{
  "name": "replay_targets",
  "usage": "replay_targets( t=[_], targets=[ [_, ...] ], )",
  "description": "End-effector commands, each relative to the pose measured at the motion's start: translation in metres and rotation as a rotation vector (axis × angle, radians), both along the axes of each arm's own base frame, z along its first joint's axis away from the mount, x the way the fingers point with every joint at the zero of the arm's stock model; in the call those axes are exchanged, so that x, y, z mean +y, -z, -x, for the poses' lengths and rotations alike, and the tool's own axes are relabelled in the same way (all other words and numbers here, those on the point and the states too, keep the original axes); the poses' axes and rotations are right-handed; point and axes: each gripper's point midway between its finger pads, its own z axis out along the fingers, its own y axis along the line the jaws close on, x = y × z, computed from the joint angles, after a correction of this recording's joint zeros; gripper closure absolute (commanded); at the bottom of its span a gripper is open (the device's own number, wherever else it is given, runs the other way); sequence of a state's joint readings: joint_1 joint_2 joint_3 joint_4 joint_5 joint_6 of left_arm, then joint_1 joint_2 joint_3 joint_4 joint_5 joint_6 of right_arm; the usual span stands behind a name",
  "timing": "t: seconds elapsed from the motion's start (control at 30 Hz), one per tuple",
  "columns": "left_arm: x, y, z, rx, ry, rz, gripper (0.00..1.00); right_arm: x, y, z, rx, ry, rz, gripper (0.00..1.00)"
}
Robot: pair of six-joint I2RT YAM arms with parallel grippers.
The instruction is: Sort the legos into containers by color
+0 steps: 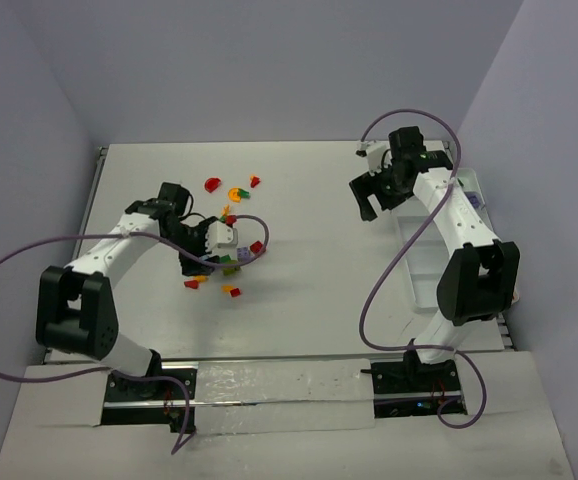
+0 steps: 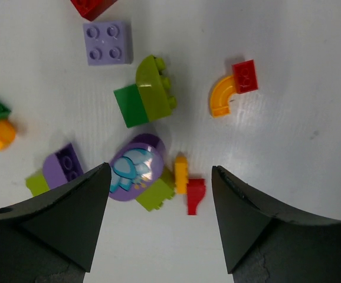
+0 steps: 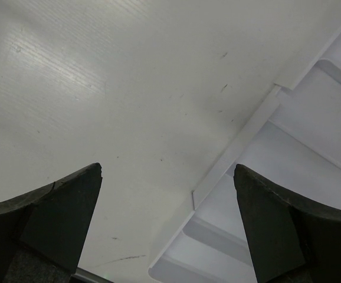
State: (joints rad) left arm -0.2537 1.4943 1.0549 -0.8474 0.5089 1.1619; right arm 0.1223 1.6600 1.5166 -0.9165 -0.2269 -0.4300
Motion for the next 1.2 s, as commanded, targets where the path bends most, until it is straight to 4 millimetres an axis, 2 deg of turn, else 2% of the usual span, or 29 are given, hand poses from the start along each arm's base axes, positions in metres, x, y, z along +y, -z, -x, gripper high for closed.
replay_targets(
  t=[0.0,0.3,0.5,0.87,1.17],
  targets=[
    [-0.016,-0.005,-0.018,-0.112,0.315,0.011,0.21,0.004,0.004,0.007,0.033,-0.001,-0.006,0.00],
    [-0.029,0.003,-0.030,-0.182,0.513,0.013,0.25,0.001,0.015,0.007,0.081,0.010,0.016,0.00],
    [-0.035,0.015,-0.031,-0.193,0.584,0.010,0.28,0.001,0.020,0.006,0.100,0.014,0.021,0.00],
    [-0.048,0.036,-0.026,-0.198,0.688,-0.020,0.30,0.000,0.029,0.008,0.132,0.013,0.036,0.00],
    [-0.042,0.056,-0.016,-0.149,0.733,-0.076,0.40,-0.003,0.032,0.011,0.149,0.007,0.053,0.00]
  ],
)
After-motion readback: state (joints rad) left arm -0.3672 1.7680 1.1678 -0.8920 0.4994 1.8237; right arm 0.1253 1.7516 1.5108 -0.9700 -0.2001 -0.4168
